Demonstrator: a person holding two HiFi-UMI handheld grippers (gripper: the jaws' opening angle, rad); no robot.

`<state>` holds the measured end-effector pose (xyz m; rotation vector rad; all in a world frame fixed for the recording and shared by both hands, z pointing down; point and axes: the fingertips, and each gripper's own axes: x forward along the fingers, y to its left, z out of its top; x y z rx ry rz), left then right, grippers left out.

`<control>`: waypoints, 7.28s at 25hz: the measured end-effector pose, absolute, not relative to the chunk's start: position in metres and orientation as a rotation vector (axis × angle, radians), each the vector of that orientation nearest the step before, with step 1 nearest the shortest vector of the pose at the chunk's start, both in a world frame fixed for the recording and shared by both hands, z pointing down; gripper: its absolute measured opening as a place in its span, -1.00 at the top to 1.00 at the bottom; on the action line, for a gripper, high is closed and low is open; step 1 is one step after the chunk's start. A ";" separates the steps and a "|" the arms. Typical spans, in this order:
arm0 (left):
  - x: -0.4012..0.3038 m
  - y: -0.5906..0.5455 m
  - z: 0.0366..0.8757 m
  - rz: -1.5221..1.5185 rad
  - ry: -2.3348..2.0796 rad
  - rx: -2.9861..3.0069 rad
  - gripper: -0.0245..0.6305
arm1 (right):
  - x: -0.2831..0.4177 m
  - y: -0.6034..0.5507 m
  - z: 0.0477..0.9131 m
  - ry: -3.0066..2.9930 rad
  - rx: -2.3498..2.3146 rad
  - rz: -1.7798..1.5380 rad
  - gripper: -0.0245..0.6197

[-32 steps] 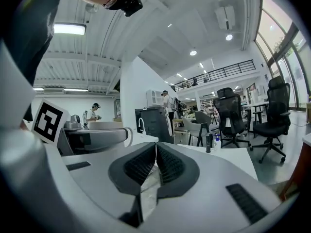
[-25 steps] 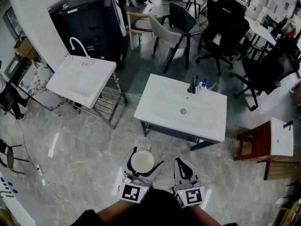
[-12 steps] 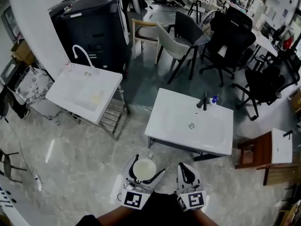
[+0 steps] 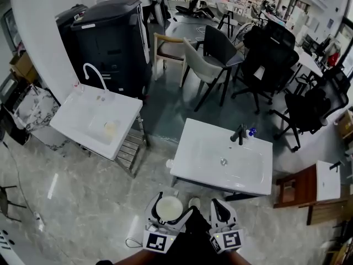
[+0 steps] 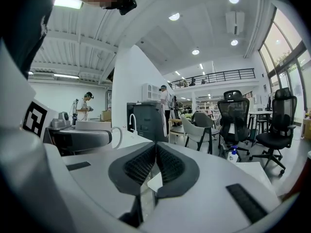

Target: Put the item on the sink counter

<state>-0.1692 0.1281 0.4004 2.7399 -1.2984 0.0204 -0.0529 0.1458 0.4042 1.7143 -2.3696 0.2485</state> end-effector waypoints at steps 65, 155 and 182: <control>0.049 -0.352 0.648 0.224 -1.331 2.754 -0.47 | 0.117 -0.267 0.542 -2.480 1.529 0.540 0.82; -0.053 -0.046 0.509 0.155 -1.058 2.588 -0.59 | 0.072 -0.025 0.430 -2.450 1.749 0.368 0.82; -0.133 0.100 0.402 -0.020 -1.153 2.629 0.87 | -0.043 0.116 0.395 -2.396 1.809 0.273 0.82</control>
